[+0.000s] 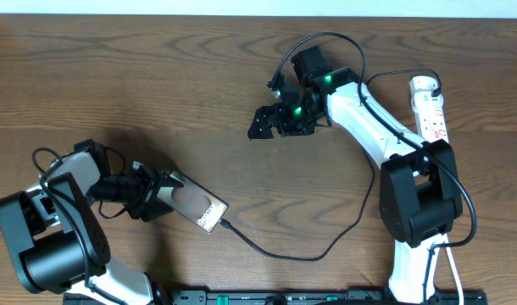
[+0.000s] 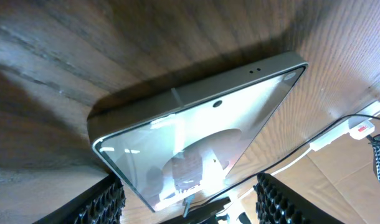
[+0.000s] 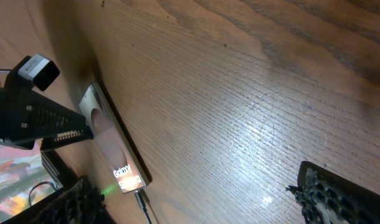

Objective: Plug charger to phone and switch on socket
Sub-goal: 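Lower the phone with the left gripper onto the table, then open the left gripper and release the phone flat on the table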

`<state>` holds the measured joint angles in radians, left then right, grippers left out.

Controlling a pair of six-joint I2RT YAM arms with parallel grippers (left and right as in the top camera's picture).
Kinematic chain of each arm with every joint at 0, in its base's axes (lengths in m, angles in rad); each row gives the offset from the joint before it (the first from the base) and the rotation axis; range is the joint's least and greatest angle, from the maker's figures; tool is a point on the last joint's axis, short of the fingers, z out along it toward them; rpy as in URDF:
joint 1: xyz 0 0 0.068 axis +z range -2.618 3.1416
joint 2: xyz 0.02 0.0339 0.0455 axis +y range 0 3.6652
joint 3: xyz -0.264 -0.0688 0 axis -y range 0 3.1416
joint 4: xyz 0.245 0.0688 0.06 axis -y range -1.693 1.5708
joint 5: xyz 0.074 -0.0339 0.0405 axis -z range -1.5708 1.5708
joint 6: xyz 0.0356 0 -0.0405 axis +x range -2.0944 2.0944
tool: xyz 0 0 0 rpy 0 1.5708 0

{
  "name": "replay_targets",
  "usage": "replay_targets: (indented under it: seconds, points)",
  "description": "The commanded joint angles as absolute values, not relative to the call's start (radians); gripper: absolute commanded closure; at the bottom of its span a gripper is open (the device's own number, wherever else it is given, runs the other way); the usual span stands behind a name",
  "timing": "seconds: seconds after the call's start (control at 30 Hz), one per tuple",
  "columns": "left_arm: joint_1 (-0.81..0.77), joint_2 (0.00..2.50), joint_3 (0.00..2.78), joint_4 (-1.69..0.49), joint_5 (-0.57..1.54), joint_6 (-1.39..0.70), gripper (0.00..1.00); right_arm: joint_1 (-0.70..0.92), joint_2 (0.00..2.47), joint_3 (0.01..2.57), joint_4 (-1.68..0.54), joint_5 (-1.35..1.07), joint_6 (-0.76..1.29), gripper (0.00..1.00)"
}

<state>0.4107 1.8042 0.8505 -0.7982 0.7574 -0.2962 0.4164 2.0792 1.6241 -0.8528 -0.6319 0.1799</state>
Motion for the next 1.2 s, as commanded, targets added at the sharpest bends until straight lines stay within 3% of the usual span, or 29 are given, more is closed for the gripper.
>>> replay_targets:
  seconds: [0.0, 0.43, 0.67, 0.93, 1.17]
  points:
    - [0.415, 1.869, 0.808, -0.709, 0.444, -0.257, 0.31, 0.421, 2.072, 1.636, -0.854, -0.635, 0.186, 0.01]
    - [0.416, 1.790, 0.874, -0.741, 0.444, -0.245, 0.31, 0.404, 2.072, 1.636, -0.872, -0.634, 0.185, 0.01]
    - [0.416, 1.554, 0.911, -0.782, 0.444, -0.245, 0.30, 0.387, 2.072, 1.636, -0.883, -0.634, 0.185, 0.01]
    - [0.416, 1.254, 0.910, -0.781, 0.452, -0.228, 0.22, 0.380, 2.069, 1.637, -0.910, -0.630, 0.186, 0.01]
    - [0.416, 1.005, 0.910, -0.773, 0.628, -0.097, 0.15, 0.318, 2.001, 1.652, -1.001, -0.519, 0.198, 0.01]
